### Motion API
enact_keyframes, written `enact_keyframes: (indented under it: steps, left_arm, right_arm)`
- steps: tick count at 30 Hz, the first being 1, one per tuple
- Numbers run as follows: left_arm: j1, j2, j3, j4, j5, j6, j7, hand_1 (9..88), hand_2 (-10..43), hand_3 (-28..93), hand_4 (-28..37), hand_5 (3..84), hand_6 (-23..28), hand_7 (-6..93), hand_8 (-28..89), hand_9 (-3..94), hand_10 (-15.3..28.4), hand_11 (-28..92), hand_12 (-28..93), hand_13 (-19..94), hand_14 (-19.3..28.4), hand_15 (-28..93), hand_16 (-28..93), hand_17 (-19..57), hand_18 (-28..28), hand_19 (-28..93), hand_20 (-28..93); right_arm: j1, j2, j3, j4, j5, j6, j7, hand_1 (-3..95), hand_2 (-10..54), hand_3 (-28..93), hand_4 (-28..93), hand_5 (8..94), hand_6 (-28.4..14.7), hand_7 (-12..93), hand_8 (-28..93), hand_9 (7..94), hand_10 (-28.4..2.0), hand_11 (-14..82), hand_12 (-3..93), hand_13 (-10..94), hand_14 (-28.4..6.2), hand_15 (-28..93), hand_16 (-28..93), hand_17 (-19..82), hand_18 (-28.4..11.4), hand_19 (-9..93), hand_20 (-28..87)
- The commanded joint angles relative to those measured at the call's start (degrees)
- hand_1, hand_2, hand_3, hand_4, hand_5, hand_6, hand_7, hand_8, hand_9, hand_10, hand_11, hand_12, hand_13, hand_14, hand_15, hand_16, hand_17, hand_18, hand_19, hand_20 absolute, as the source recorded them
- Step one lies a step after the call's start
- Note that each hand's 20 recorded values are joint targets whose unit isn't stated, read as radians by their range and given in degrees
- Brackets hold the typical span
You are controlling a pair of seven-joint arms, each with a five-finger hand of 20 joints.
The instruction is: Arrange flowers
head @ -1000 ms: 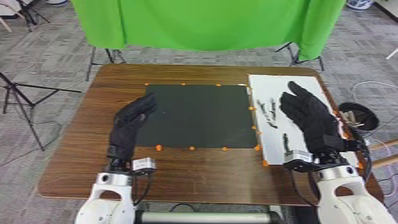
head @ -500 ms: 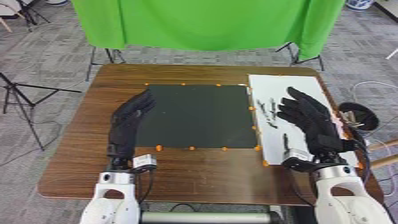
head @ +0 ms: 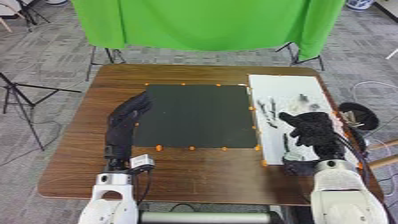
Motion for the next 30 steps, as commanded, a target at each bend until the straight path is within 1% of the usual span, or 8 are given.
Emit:
enact_keyframes:
  steps: [1, 7, 9, 11, 12, 17, 24, 30]
  left_arm:
    - [0.8, 0.19, -0.62, -0.45, 0.36, 0.12, -1.54, 25.6, -6.7, 71, -20.9, 47.6, 2.1, 15.5, -8, 42.4, 12.8, 17, 10, 36, 16.2, 18, 0, 6.2, 10.9, 13, 14]
    - [0.7, 0.58, -0.39, -0.47, 1.00, -0.06, -2.08, 25.7, -6.6, 71, -20.7, 47.4, 2.1, 15.5, -8, 42.3, 12.7, 17, 10, 36, 16.3, 18, 0, 6.2, 10.8, 13, 14]
    - [0.9, 1.08, -0.31, -0.64, 0.57, 0.15, -2.21, 25.8, -6.6, 71, -20.6, 47.3, 2.1, 15.4, -8, 42.3, 12.7, 17, 10, 36, 16.4, 18, 0, 6.2, 10.9, 13, 14]
    - [1.0, 1.86, -0.03, -0.73, 0.18, 0.60, -2.19, 25.8, -6.6, 71, -20.5, 47.3, 2.1, 15.4, -8, 42.2, 12.8, 17, 10, 35, 16.4, 18, 0, 6.2, 10.8, 13, 14]
    - [1.0, 1.92, -0.07, -0.74, 0.20, 0.57, -2.31, 25.8, -6.6, 71, -20.5, 47.3, 2.1, 15.4, -8, 42.1, 12.7, 17, 10, 35, 16.4, 18, 0, 6.2, 10.8, 13, 14]
    - [1.3, 1.57, -0.58, -0.92, 0.76, -0.19, -2.86, 25.8, -6.5, 71, -20.4, 47.2, 2.1, 15.3, -8, 42.0, 12.8, 17, 10, 35, 16.3, 18, 0, 6.2, 10.8, 13, 14]
    - [1.8, 1.75, -0.78, -1.17, 0.82, -0.26, -3.08, 26.0, -6.5, 71, -20.2, 47.0, 2.2, 15.1, -8, 42.0, 12.8, 17, 10, 35, 16.3, 18, 0, 6.2, 10.8, 13, 14]
    - [1.8, 1.54, -1.01, -1.06, 1.03, -1.03, -3.76, 25.9, -6.6, 71, -20.2, 46.9, 2.2, 15.0, -8, 41.9, 12.7, 17, 10, 35, 16.5, 18, 0, 6.2, 10.8, 13, 14]
  right_arm:
    - [-1.2, 3.1, -1.4, -1.5, -28.6, -8.1, 7.1, 32.8, -9.5, 65, -27, 69.7, -3.9, 23, -7, 80.0, -13.6, 36.4, 31.3, 83, -5.9, 61, 31, 54, -17.6, 93, 53]
    - [-1.8, 4.2, -1.0, -0.3, -29.0, -10.6, 9.6, 33.9, -9.5, 64, -25, 70.1, -4.2, 23, -6, 80.1, -13.9, 34.9, 31.4, 84, -5.4, 61, 33, 55, -17.0, 93, 54]
    - [0.2, 4.0, -2.0, 1.2, -29.0, -12.5, 10.6, 34.0, -9.5, 64, -25, 69.8, -4.2, 23, -6, 79.8, -13.7, 35.2, 31.9, 84, -5.4, 61, 33, 55, -16.9, 93, 54]
    - [0.3, 4.1, -2.8, 1.9, -29.4, -12.7, 11.2, 34.0, -9.5, 64, -25, 69.6, -4.1, 24, -5, 79.6, -13.7, 36.0, 32.5, 85, -5.3, 61, 33, 55, -16.9, 93, 54]
    - [0.3, 4.1, -3.2, 2.4, -29.5, -12.6, 11.4, 33.9, -9.5, 64, -25, 69.6, -4.1, 24, -5, 79.5, -13.7, 36.3, 32.6, 85, -5.2, 61, 33, 56, -16.6, 93, 54]
    - [0.5, 3.9, -4.6, 4.0, -29.4, -13.8, 12.7, 35.3, -9.5, 64, -25, 69.6, -4.1, 25, -5, 79.4, -13.8, 37.6, 33.2, 86, -4.8, 60, 33, 57, -15.8, 93, 53]
    - [0.4, 2.7, -5.6, 4.3, -28.9, -16.3, 13.8, 38.7, -9.5, 63, -18, 69.1, -5.0, 25, -5, 79.9, -14.0, 37.3, 33.2, 88, -4.2, 57, 34, 59, -14.3, 93, 50]
    - [1.0, 1.5, -7.4, 4.7, -29.1, -17.7, 15.0, 37.9, -9.5, 64, -15, 68.7, -5.2, 24, -5, 80.3, -14.3, 36.3, 32.9, 89, -3.8, 56, 34, 60, -13.4, 93, 48]
